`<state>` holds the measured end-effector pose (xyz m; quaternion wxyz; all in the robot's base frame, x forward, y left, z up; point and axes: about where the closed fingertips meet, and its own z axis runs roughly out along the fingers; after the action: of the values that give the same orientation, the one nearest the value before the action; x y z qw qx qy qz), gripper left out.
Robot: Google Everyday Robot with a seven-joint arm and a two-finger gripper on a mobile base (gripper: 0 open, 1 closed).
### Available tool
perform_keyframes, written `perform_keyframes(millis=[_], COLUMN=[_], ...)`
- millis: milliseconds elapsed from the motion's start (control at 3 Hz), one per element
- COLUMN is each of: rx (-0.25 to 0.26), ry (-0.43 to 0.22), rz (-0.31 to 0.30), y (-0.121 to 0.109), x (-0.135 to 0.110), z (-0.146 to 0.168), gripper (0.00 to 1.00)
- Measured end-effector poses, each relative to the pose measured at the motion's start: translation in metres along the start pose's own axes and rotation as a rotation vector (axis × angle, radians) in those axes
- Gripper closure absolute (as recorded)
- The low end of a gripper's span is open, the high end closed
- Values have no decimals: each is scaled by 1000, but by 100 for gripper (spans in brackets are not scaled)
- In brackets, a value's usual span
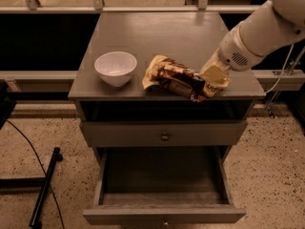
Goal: Place brown chip bag into middle drawer
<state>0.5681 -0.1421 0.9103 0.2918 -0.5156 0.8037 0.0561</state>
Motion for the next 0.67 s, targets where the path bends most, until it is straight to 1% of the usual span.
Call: perform_keyframes(millis=[333, 667], rx=[8, 15], ry=[25, 40], rz=[14, 17], y=[11, 14], x=[14, 19], z=[-22, -22], gripper=[100, 100])
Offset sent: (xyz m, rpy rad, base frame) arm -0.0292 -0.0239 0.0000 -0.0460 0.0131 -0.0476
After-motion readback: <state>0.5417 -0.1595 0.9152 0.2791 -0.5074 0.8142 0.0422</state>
